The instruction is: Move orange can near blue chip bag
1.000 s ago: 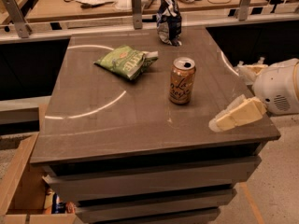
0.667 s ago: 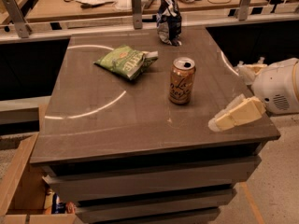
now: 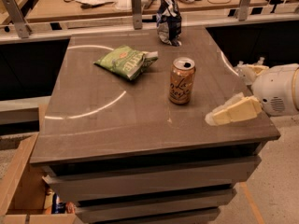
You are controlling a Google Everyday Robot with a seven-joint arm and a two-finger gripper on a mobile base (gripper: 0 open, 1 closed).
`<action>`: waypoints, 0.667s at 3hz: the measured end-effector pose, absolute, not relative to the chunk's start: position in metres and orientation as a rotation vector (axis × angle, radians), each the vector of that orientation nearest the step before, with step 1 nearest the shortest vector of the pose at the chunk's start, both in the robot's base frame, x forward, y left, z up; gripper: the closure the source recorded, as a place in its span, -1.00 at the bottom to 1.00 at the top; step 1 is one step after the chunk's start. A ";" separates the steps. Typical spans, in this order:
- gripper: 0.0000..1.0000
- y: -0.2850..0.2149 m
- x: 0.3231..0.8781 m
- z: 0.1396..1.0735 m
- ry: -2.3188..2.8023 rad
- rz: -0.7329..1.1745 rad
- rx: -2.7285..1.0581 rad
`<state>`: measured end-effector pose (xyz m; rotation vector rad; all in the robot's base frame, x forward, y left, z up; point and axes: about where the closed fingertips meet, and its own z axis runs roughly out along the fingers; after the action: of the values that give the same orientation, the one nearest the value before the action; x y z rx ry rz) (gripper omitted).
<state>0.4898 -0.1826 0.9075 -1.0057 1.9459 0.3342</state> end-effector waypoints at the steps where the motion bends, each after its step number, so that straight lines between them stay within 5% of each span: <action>1: -1.00 -0.169 0.510 0.905 1.864 0.424 -0.954; 2: -1.00 -0.154 0.520 0.893 1.834 0.498 -0.963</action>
Offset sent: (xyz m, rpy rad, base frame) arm 0.0444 0.0408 -0.0326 0.2234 -0.0140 0.1029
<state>0.5205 -0.1537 0.8926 -0.9627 1.8338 0.4984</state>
